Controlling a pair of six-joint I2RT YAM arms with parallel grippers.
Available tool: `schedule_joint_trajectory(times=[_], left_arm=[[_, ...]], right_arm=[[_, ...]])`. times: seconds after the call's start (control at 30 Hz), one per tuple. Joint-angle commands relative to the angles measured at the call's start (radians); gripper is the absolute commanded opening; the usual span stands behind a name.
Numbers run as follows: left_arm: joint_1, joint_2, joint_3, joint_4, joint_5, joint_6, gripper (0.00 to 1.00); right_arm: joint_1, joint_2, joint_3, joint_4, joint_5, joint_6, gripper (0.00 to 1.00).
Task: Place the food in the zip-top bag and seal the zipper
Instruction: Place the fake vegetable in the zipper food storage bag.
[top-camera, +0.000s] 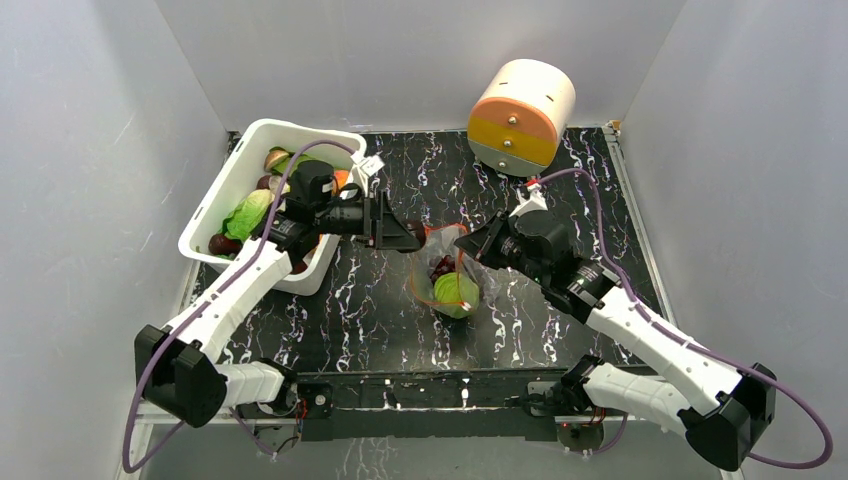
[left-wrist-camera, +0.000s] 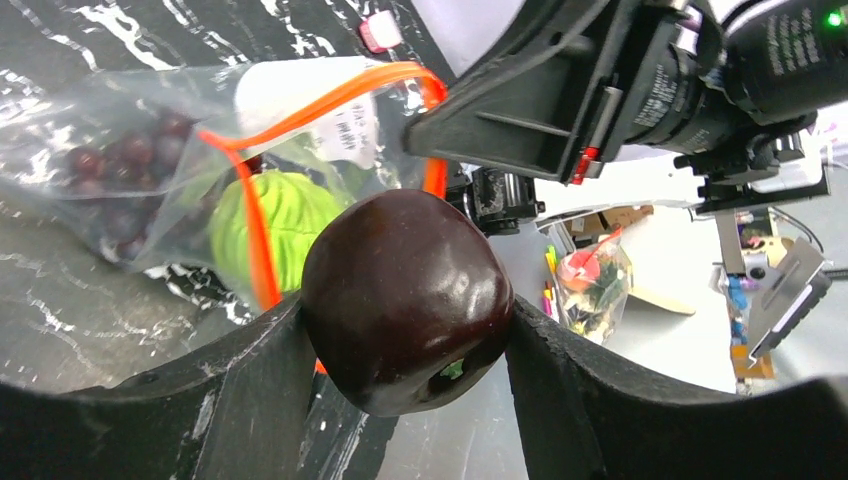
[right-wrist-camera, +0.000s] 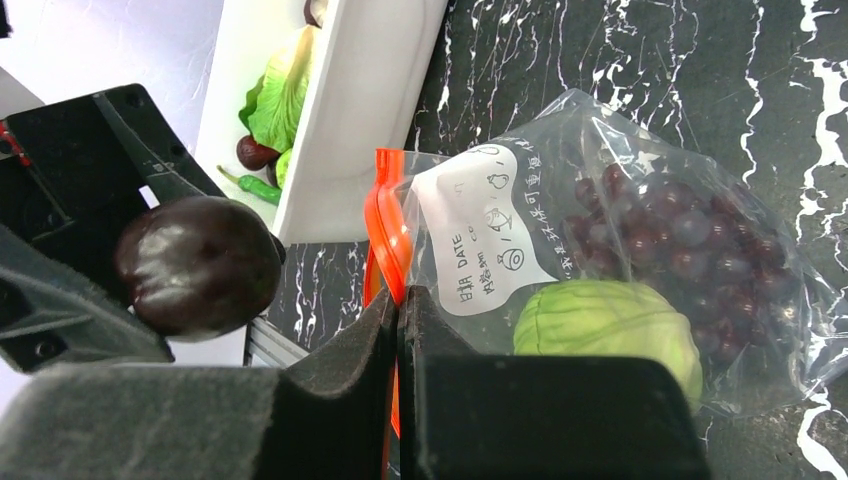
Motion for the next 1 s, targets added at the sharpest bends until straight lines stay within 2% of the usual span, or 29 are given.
schedule_joint_trajectory(times=[0.0, 0.23, 0.43, 0.63, 0.87, 0.97], left_arm=[[-0.058, 0.002, 0.013, 0.085, -0.007, -0.003, 0.30], [-0.158, 0.052, 0.032, 0.052, -0.117, 0.070, 0.31], [-0.205, 0.070, 0.039, 0.026, -0.205, 0.140, 0.32], [-0.239, 0.106, 0.042, 0.055, -0.220, 0.171, 0.35], [-0.248, 0.098, 0.021, -0.014, -0.465, 0.237, 0.35], [-0.249, 0.099, 0.025, -0.041, -0.538, 0.268, 0.42]], right_arm=[[-0.002, 0.011, 0.062, 0.073, -0.025, 0.001, 0.00], [-0.003, 0.018, 0.058, 0.133, -0.047, 0.024, 0.00], [-0.002, 0.015, 0.079, 0.105, -0.044, 0.006, 0.00], [-0.003, -0.011, 0.034, 0.148, -0.043, 0.055, 0.00], [-0.002, -0.013, 0.042, 0.156, -0.044, 0.056, 0.00], [-0.002, -0.018, 0.059, 0.153, -0.054, 0.050, 0.00]])
